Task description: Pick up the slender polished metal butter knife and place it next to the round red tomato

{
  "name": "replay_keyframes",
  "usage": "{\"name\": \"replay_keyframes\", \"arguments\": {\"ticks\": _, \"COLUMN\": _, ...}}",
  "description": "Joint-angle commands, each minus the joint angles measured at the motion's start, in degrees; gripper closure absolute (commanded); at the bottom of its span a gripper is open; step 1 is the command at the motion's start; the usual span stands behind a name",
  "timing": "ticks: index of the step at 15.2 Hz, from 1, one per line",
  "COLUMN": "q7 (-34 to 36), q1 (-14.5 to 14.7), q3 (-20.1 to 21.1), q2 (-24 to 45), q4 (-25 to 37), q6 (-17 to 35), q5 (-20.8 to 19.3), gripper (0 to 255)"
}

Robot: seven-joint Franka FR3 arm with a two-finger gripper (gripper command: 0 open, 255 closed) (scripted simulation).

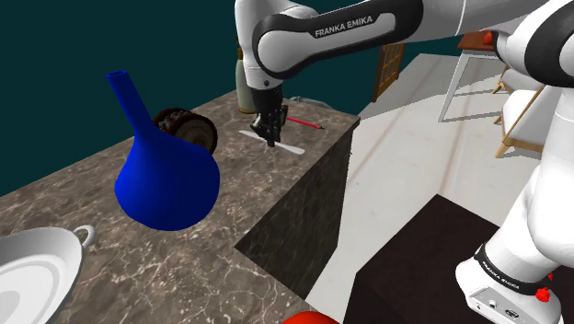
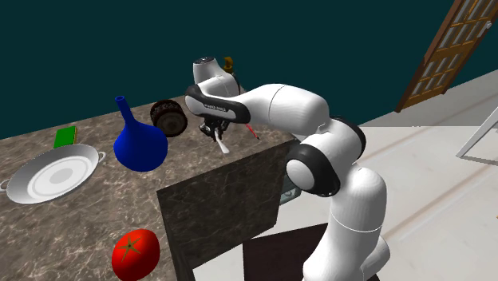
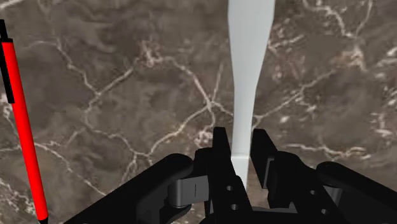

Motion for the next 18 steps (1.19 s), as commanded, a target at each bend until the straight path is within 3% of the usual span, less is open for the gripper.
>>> {"name": "replay_keyframes", "arguments": {"ticks": 1, "q7": -0.13, "q1": 0.03, "q3": 0.00, "q2": 0.10, "q4": 1.71, "q6": -1.62, "q5": 0.00, "gripper": 255}}
{"name": "replay_keyframes", "arguments": {"ticks": 18, "q7": -0.29, "q1": 1.44, "q3": 0.26, "q2": 3.27, "q4": 19.44, "q6": -16.27, "q5": -0.88, "gripper": 255}}
